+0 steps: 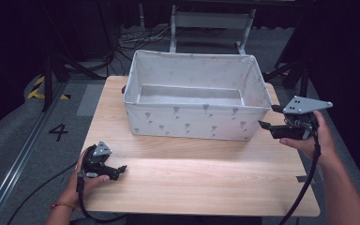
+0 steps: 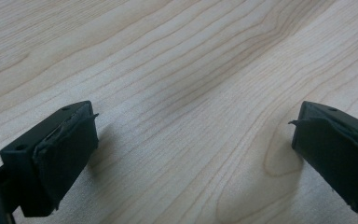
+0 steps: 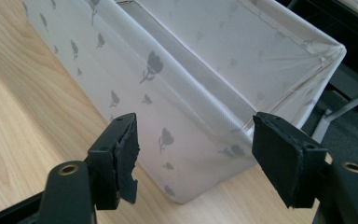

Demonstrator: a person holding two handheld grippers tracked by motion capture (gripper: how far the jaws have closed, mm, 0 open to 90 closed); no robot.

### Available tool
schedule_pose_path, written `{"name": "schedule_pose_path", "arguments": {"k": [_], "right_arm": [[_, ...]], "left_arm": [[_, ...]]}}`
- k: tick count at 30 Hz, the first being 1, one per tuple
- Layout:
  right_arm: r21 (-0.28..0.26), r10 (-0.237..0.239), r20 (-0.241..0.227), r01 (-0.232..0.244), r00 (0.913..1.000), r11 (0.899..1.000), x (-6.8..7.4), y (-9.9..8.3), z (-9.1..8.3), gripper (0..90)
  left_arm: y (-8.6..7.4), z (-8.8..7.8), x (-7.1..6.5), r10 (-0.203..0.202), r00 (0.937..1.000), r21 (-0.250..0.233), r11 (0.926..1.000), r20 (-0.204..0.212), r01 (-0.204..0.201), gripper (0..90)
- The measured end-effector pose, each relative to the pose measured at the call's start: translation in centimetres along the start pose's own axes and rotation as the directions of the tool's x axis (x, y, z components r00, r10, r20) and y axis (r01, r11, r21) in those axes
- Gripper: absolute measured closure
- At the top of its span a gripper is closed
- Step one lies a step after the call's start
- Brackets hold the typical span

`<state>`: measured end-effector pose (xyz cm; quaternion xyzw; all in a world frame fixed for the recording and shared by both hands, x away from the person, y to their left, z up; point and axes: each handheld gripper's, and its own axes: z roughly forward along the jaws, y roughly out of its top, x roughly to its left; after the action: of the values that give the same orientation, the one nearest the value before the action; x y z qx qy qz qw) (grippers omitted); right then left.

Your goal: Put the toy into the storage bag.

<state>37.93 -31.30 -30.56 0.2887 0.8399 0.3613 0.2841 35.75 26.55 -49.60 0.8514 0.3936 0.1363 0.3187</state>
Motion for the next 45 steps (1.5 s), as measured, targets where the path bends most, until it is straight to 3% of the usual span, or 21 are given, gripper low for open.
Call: {"name": "schedule_pose_path", "arguments": {"k": [12, 25, 31, 45], "right_arm": [[0.080, -0.022, 0.002, 0.022, 0.9998, 0.997, 1.3, -4.2, 0.3, 31.3], [0.186, -0.032, -0.049, 0.041, 0.9983, 0.982, 3.2, -9.1, 2.8, 30.8], [0.208, -0.023, -0.041, 0.031, 0.9989, 0.978, 3.8, -11.1, 3.8, 29.1], [0.196, 0.084, -0.034, -0.076, 0.9959, 0.978, 4.5, -15.8, 4.9, 23.5]], "left_arm": [[0.0, 0.0, 0.0, 0.000, 1.0000, 0.000, 1.0000, 0.000, 0.000, 0.6], [0.0, 0.0, 0.0, -0.001, 1.0000, 0.000, 1.0000, 0.000, 0.001, 0.6], [0.0, 0.0, 0.0, 0.000, 1.0000, 0.000, 1.0000, 0.000, 0.000, 0.6], [0.0, 0.0, 0.0, 0.001, 1.0000, -0.001, 1.0000, -0.004, -0.001, 0.6]]}}
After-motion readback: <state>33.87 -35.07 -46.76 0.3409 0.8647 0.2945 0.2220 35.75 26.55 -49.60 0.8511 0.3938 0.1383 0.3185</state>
